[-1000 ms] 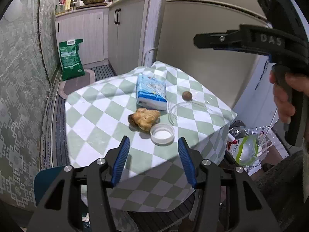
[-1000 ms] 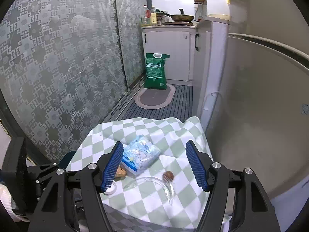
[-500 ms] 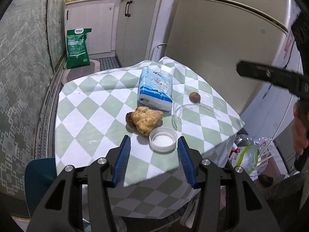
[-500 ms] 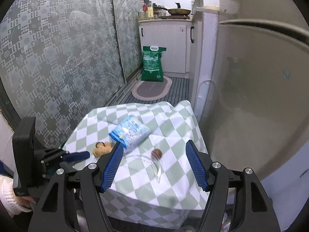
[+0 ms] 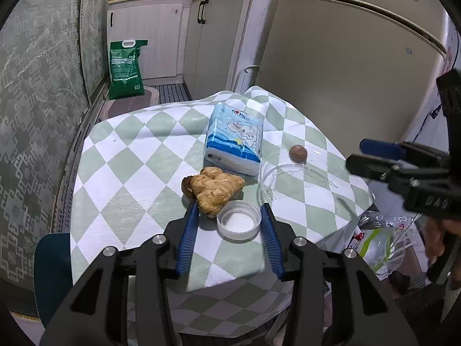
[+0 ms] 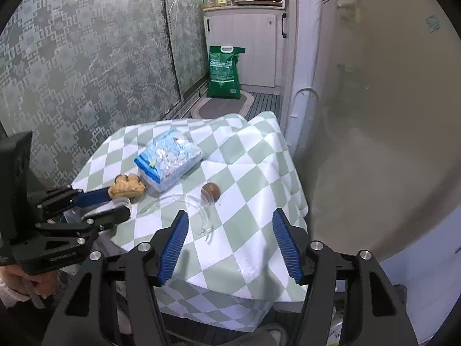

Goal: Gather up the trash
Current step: 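Close the left tool on the white bottle cap while the right tool grasps the clear plastic cup, then lift the cap and cup and carry both tools toward the teal bin, then open the left tool over the teal bin to drop the white cap, then lower the clear plastic cup into the teal bin and open the right tool, then move both tools back over the checked table, then grasp the brown walnut shell with the left tool while the right tool grasps the round brown nut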

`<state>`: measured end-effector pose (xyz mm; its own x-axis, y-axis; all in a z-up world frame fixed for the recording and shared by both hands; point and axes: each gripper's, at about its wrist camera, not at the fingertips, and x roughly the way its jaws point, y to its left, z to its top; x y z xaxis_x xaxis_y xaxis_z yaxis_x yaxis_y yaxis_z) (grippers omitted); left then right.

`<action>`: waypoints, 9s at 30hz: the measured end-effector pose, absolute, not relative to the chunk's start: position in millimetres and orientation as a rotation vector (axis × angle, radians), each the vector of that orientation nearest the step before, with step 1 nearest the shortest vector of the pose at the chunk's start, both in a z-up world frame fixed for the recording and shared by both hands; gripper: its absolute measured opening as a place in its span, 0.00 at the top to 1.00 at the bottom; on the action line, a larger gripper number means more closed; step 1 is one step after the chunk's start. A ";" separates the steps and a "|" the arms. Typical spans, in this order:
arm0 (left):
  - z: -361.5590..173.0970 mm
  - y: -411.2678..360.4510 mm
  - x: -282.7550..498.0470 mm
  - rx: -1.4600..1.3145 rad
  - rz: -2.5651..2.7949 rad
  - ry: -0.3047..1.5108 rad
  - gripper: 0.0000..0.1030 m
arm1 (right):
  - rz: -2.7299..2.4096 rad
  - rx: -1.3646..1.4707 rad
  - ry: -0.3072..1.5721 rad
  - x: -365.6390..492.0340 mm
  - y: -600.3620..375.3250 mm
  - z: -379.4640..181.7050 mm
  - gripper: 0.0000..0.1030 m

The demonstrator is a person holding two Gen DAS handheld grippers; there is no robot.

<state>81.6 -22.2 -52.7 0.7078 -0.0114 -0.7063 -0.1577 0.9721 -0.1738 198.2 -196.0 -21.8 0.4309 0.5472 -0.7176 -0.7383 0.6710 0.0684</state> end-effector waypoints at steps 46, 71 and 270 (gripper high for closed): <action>-11.9 9.6 53.7 -0.335 0.069 0.644 0.69 | 0.837 -0.185 0.764 198.0 -175.3 -14.6 0.97; 15.6 99.2 -9.8 -0.376 0.247 0.525 0.69 | 0.950 -0.230 0.674 152.5 -84.2 22.5 0.97; -11.3 49.7 56.6 -0.242 0.110 0.609 0.80 | 0.776 -0.414 0.753 197.0 -120.8 -37.5 0.81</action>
<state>56.6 49.7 -11.3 0.8156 0.0309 -0.5777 -0.1726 0.9661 -0.1921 197.0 -120.8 -37.5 0.4781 0.4747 -0.7389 -0.7528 0.6549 -0.0664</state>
